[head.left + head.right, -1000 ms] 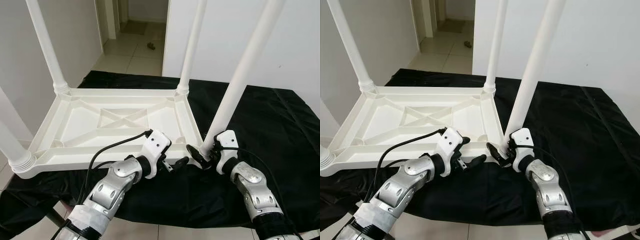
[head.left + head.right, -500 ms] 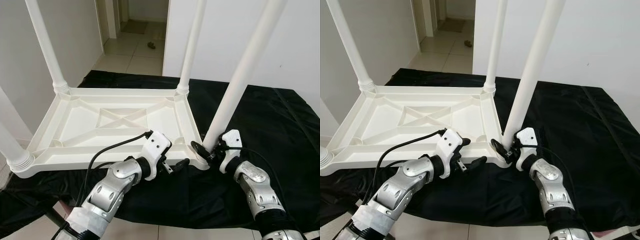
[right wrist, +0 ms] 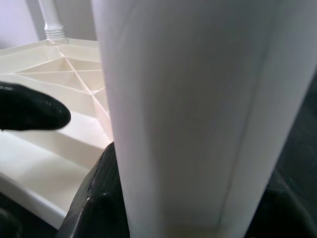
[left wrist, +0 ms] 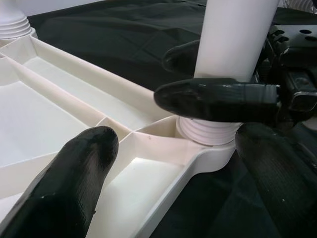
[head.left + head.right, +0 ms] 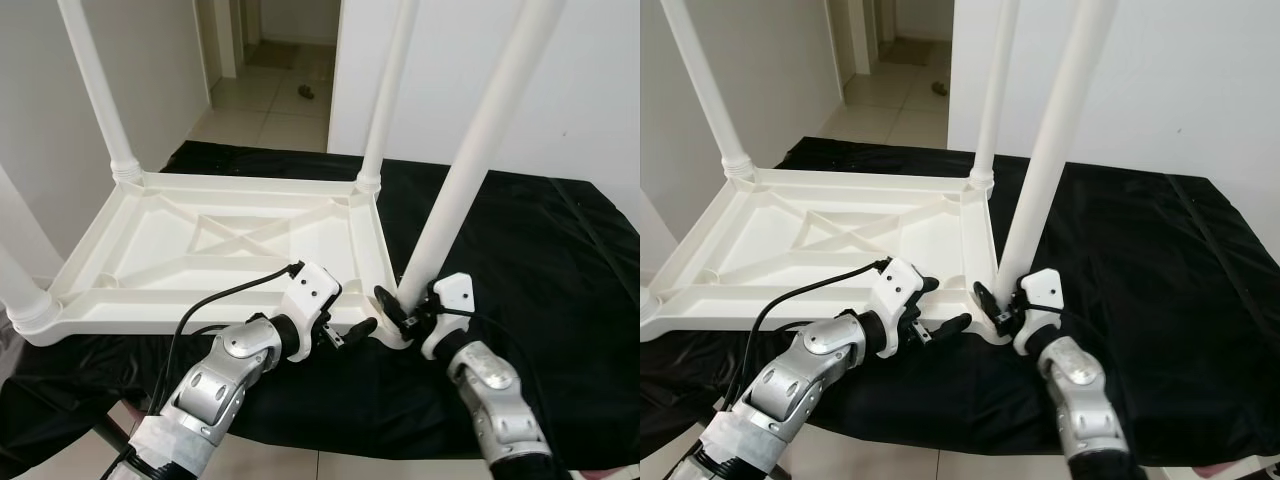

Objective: Building children table

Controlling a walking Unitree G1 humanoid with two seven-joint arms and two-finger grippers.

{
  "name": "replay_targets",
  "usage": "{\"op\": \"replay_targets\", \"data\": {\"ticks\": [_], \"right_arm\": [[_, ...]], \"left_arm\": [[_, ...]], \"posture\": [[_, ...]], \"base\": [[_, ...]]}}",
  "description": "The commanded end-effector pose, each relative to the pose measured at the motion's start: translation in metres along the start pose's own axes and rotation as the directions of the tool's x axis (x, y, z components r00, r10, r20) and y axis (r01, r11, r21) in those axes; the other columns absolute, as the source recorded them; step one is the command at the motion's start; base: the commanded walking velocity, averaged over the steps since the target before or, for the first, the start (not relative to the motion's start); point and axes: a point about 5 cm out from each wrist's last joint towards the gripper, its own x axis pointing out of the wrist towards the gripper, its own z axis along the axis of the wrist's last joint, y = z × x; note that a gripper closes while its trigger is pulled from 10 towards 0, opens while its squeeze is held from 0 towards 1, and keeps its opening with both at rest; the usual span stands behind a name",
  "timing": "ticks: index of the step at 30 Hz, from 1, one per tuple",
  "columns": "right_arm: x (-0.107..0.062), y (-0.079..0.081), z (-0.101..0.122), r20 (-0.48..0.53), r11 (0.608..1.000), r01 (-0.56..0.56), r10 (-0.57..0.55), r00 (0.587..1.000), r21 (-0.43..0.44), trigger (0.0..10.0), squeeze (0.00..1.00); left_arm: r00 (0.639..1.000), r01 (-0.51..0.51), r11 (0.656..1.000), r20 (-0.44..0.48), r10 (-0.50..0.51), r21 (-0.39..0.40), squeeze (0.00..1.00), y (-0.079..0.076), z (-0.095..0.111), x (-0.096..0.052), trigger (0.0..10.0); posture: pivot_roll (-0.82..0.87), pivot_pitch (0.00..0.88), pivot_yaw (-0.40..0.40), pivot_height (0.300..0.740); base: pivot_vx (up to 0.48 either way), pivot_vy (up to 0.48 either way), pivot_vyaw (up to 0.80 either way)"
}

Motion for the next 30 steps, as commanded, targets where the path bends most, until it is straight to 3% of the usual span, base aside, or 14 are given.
{"op": "replay_targets", "data": {"ticks": [1,2,9,14,22,23,24,26,27,30], "right_arm": [[0.001,0.004,0.0,-0.011,0.999,0.037,-0.037,0.999,-0.011,0.0,0.0],[0.001,0.004,-0.003,-0.024,0.993,0.116,-0.115,0.993,0.009,0.0,0.0],[-0.001,0.005,-0.006,-0.056,0.96,0.277,-0.276,0.96,0.022,0.0,0.0],[-0.005,0.008,-0.007,-0.086,0.898,0.441,-0.439,0.894,0.0,0.0,0.0],[-0.006,0.02,-0.008,-0.109,0.892,0.446,-0.438,0.892,0.069,0.0,0.0],[-0.005,0.021,-0.009,-0.121,0.895,0.442,-0.432,0.894,0.066,1.1,0.0],[-0.005,0.021,-0.009,-0.127,0.891,0.449,-0.439,0.89,0.064,10.0,0.0],[-0.005,0.021,-0.009,-0.132,0.886,0.459,-0.449,0.884,0.061,10.0,0.0],[-0.005,0.018,-0.007,-0.117,0.887,0.455,-0.445,0.888,0.077,10.0,1.0],[-0.005,0.015,-0.003,-0.096,0.899,0.433,-0.425,0.9,0.072,10.0,1.0]], "left_arm": [[0.999,0.038,0.999,-0.013,-0.038,-0.008,0.0,-0.002,-0.002,-0.001,10.0],[0.999,0.042,0.999,-0.014,-0.043,-0.009,0.0,-0.003,-0.003,-0.001,10.0],[0.999,0.047,0.999,-0.017,-0.048,-0.013,0.0,-0.005,-0.003,-0.002,10.0],[0.998,0.051,0.999,-0.02,-0.051,-0.015,0.0,-0.004,-0.004,-0.002,10.0],[0.998,0.052,0.998,-0.019,-0.053,-0.018,0.0,-0.002,-0.006,-0.003,10.0],[0.998,0.051,0.999,-0.019,-0.052,-0.019,0.0,-0.002,-0.006,-0.003,10.0],[0.999,0.05,0.999,-0.018,-0.05,-0.02,0.0,-0.002,-0.006,-0.003,10.0],[0.999,0.049,0.999,-0.018,-0.049,-0.02,0.0,-0.002,-0.006,-0.003,10.0],[0.999,0.047,0.999,-0.017,-0.047,-0.022,0.0,-0.002,-0.006,-0.003,10.0],[0.999,0.044,0.999,-0.015,-0.044,-0.025,0.0,-0.002,-0.006,-0.004,10.0]], "posture": [[0.04,0.0,-0.017,0.74],[0.04,0.0,-0.019,0.74],[0.03,0.0,-0.019,0.74],[0.03,0.0,-0.023,0.74],[0.01,0.0,-0.032,0.74],[0.01,0.0,-0.032,0.74],[0.01,0.0,-0.034,0.74],[0.01,0.0,-0.034,0.74],[0.01,0.0,-0.035,0.74],[0.01,0.0,-0.038,0.74]], "base": [[0.0,0.0,0.0],[0.0,0.0,0.0],[0.0,0.0,0.0],[0.0,0.0,0.0],[0.0,0.0,0.0],[0.0,0.0,0.0],[0.0,0.0,0.0],[0.0,0.0,0.0],[0.0,0.0,0.0],[0.0,0.0,0.0]]}}
